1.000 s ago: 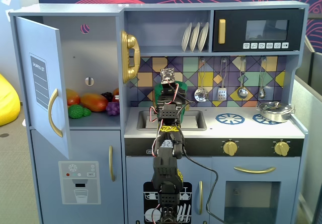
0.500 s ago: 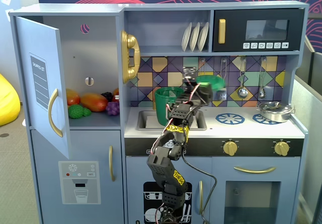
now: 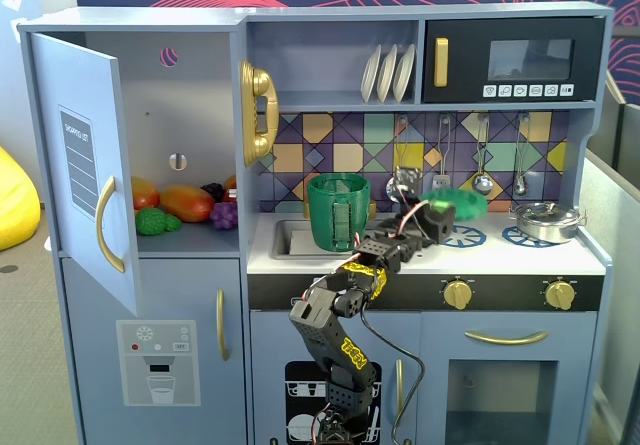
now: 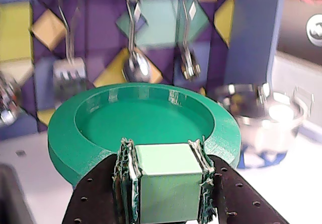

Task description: Take off the lid from the green recipient and place it on the counter

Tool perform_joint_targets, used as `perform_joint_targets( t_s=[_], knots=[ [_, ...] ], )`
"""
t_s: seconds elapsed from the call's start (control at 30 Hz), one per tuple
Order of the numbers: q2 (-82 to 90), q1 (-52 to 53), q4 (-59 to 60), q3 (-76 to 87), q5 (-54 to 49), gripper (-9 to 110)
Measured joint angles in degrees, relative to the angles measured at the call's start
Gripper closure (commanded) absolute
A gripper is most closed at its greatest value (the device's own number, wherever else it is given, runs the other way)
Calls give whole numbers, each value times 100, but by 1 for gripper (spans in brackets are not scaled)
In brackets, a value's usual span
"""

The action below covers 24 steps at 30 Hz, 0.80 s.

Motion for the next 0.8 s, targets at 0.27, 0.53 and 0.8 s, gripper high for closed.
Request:
perform_joint_targets(
  t_s=[0.27,0.53,0.8],
  knots=[
    [-431,-35,-334,255,-44,101],
    [-571,-35,-404,378,-220,101],
    [-615,-35,-466,571,-308,89]
  ],
)
